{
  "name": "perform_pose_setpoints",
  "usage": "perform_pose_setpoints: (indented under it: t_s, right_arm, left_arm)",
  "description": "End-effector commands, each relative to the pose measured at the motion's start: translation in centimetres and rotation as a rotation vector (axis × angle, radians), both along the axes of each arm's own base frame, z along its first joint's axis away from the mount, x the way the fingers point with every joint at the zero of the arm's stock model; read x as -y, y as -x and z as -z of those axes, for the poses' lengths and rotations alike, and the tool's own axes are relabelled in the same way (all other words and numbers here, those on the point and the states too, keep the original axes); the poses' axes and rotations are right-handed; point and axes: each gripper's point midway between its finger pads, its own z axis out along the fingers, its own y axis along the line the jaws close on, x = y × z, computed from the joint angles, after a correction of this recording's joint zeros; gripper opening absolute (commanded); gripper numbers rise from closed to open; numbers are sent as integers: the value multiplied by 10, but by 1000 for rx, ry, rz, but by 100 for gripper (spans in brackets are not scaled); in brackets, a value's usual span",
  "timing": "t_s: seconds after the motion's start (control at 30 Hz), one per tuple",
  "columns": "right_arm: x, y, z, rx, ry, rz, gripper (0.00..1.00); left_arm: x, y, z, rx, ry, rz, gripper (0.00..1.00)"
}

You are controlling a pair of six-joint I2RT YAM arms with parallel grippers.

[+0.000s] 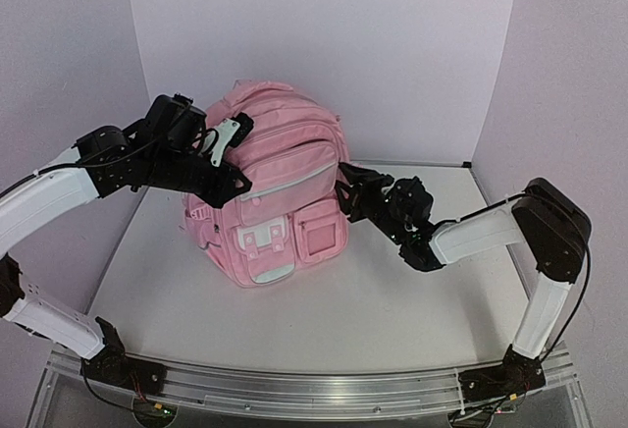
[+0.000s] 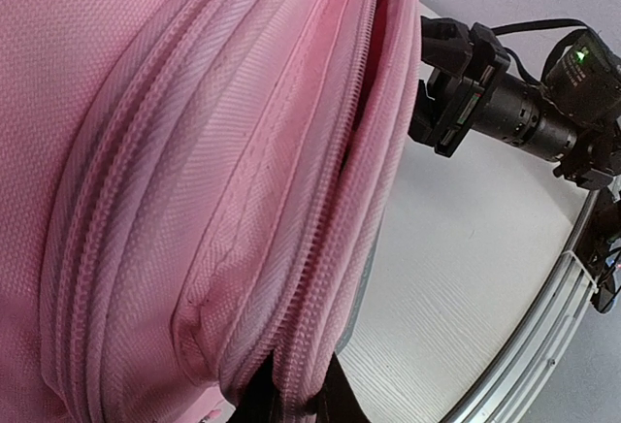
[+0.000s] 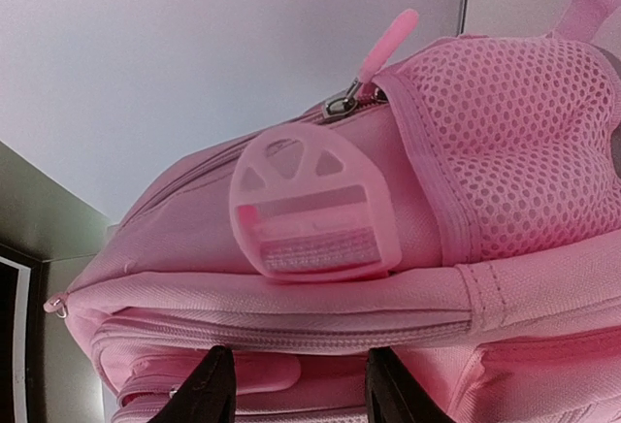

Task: Pack the student bag
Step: Zip the student bag at the center of the board.

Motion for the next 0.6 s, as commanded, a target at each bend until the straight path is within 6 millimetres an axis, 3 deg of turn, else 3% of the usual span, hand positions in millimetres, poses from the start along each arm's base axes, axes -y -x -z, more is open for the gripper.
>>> perform_pose_setpoints:
  t_s: [0.0,0.37,0.57]
  right_arm:
    - [-6,0,-52,117,-114,-13,44]
    - [-1,2,-76,145,-201,-13,44]
    - [-1,1,-76,137,-223,-14,31]
  left_arm:
    - [-3,2,1,-30,-20,-6,0]
    - [-2,0,3,-30,-33,-5,0]
    - [0,-1,5,-34,-39,-4,0]
